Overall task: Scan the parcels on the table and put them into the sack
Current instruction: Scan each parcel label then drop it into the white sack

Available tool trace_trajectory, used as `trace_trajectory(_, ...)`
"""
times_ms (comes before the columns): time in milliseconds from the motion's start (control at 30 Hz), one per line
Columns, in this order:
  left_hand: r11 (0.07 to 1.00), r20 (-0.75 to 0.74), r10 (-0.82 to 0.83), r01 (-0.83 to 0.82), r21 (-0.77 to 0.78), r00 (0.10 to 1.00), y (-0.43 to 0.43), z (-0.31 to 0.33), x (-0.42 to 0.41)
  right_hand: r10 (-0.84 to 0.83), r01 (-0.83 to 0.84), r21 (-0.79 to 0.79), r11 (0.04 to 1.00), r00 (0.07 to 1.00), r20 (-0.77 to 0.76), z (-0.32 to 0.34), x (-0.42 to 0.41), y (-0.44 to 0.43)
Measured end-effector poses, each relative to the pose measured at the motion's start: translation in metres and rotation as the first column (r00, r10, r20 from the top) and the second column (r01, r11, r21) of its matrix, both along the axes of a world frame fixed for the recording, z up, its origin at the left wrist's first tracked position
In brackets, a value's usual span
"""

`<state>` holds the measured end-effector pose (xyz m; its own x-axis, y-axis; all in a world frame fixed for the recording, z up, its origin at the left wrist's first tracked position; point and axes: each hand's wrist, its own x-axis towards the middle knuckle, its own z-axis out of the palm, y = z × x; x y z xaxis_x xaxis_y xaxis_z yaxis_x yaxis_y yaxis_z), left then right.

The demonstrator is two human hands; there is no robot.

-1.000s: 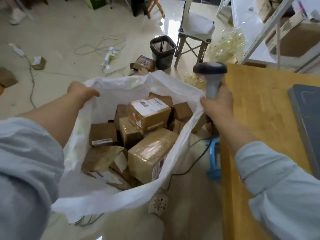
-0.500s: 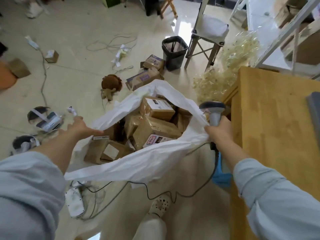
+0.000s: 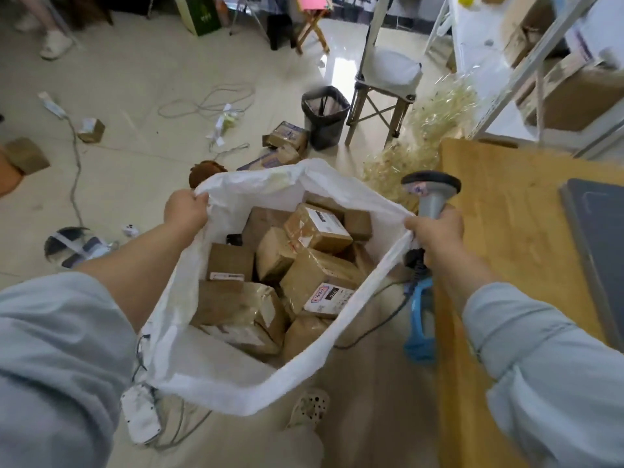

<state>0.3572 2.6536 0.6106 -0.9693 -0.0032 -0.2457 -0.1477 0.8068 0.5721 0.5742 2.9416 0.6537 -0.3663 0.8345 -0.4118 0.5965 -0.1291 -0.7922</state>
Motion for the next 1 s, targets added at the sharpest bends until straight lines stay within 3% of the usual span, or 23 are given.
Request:
trace_trajectory(233, 0.997, -0.094, 0.023, -0.016, 0.074, 0.995, 0.038, 0.089, -0.014, 0.009, 0.009, 0.242, 0.97, 0.997, -0.074, 0.081, 0.009, 0.05)
trace_trajectory(333, 0.987, -0.039, 0.022, -0.015, 0.159, 0.999, 0.049, 0.1, -0.01, 0.067, -0.051, 0.341, 0.939, 0.997, -0.036, 0.087, 0.012, 0.053)
trace_trajectory(400, 0.984, 0.029, -0.009, 0.003, 0.177, 1.0, 0.053, 0.076, 0.006, 0.073, -0.091, 0.301, 0.949, 0.995, 0.069, 0.065, 0.025, 0.049)
trace_trajectory(467, 0.993, 0.135, -0.086, 0.073, 0.097, 0.987, 0.054, 0.034, 0.037, 0.086, -0.132, 0.204, 0.97, 0.972, 0.219, 0.028, 0.046, 0.04)
trace_trajectory(533, 0.995, 0.216, -0.101, 0.094, 0.043, 0.971, 0.058, 0.008, 0.066, 0.061, -0.095, 0.115, 0.989, 0.959, 0.275, -0.001, 0.066, 0.033)
trace_trajectory(633, 0.991, 0.175, -0.009, -0.014, 0.134, 0.985, 0.069, 0.01, 0.062, -0.017, -0.015, 0.136, 0.991, 0.973, 0.232, 0.003, 0.071, 0.047)
trace_trajectory(733, 0.99, 0.077, 0.019, -0.03, 0.141, 0.997, 0.072, 0.034, 0.035, -0.004, -0.037, 0.254, 0.966, 0.987, 0.159, 0.039, 0.065, 0.066)
trace_trajectory(833, 0.989, 0.027, 0.008, -0.012, 0.149, 1.0, 0.076, 0.046, 0.024, -0.062, 0.045, 0.295, 0.954, 0.997, 0.046, 0.055, 0.057, 0.071)
trace_trajectory(1000, 0.997, 0.097, -0.08, 0.08, 0.004, 0.992, 0.059, 0.018, 0.046, 0.036, -0.105, 0.207, 0.973, 0.949, 0.315, 0.01, 0.061, 0.048)
